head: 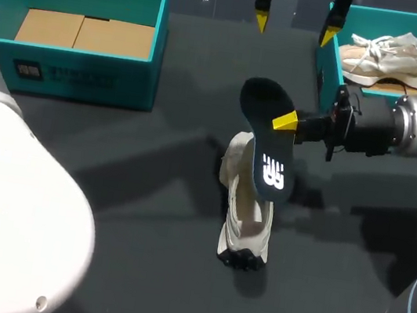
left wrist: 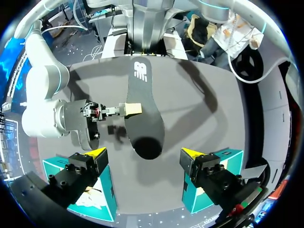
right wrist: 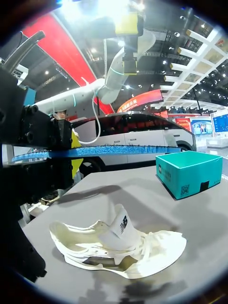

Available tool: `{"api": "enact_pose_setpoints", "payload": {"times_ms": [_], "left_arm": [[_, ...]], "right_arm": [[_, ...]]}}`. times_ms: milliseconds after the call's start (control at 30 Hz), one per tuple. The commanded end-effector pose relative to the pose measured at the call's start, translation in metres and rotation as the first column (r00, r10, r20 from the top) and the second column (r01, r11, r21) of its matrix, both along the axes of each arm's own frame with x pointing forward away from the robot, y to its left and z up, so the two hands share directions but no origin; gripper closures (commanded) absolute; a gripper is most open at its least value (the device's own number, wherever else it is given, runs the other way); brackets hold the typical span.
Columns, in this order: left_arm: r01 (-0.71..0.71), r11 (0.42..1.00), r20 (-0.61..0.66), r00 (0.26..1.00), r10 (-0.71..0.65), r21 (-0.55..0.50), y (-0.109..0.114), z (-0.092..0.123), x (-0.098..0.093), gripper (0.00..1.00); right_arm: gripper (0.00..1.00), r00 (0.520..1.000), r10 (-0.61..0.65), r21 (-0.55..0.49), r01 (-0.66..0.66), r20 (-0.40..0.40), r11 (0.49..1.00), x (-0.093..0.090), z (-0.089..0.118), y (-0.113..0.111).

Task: Take the shoe out of the shoebox, open the shoe tongue, remove and reinsert the insole, then place the shoe into the shoebox

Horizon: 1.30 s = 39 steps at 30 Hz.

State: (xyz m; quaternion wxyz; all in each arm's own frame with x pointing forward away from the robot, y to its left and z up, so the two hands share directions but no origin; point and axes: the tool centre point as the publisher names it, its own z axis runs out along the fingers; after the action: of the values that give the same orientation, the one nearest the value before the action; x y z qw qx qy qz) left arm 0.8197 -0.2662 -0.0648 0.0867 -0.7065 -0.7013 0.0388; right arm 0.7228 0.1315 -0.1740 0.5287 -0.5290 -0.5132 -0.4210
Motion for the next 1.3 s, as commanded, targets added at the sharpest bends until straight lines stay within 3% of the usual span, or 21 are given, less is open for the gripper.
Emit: {"api": "enact_pose_setpoints", "payload": {"times_ms": [33, 167, 367, 833, 967, 1067, 1133, 1200, 1300], "left_arm": [[-0.050, 0.980, 0.001, 0.999, 0.051, -0.193, 0.037, 0.000, -0.006, 0.00], [-0.103, 0.948, -0.029, 0.995, 0.099, -0.301, 0.053, 0.000, -0.013, 0.00], [-0.156, 0.882, -0.110, 0.987, 0.119, -0.444, 0.075, -0.018, -0.025, 0.00], [-0.145, 0.885, -0.091, 0.989, 0.117, -0.443, 0.077, -0.019, -0.026, 0.00], [-0.188, 0.817, -0.150, 0.981, 0.125, -0.546, 0.087, -0.033, -0.025, 0.00], [-0.229, 0.735, -0.198, 0.971, 0.131, -0.638, 0.098, -0.049, -0.030, 0.00], [-0.289, 0.635, -0.287, 0.952, 0.110, -0.716, 0.109, -0.057, -0.037, 0.00], [-0.309, 0.581, -0.317, 0.944, 0.091, -0.753, 0.119, -0.063, -0.044, 0.00], [-0.309, 0.581, -0.317, 0.944, 0.091, -0.753, 0.119, -0.063, -0.044, 0.00]], "right_arm": [[1.00, 1.000, 0.000, -0.001, 0.000, 0.000, 1.000, 0.000, -0.001, 0.001], [1.00, 1.000, 0.000, -0.001, 0.000, 0.000, 1.000, 0.000, -0.001, 0.001], [1.00, 1.000, 0.000, -0.001, 0.000, 0.000, 1.000, 0.000, -0.001, 0.001], [1.00, 1.000, 0.000, -0.001, 0.000, 0.000, 1.000, 0.000, -0.001, 0.001], [1.00, 1.000, 0.000, -0.001, 0.000, 0.000, 1.000, 0.000, -0.001, 0.001], [1.00, 1.000, 0.000, -0.001, 0.000, 0.000, 1.000, 0.000, -0.001, 0.001], [1.00, 1.000, 0.000, -0.001, 0.000, 0.000, 1.000, 0.000, -0.001, 0.001], [1.00, 1.000, 0.000, -0.001, 0.000, 0.000, 1.000, 0.000, -0.001, 0.001], [1.00, 1.000, 0.000, -0.001, 0.000, 0.000, 1.000, 0.000, -0.001, 0.001]]}}
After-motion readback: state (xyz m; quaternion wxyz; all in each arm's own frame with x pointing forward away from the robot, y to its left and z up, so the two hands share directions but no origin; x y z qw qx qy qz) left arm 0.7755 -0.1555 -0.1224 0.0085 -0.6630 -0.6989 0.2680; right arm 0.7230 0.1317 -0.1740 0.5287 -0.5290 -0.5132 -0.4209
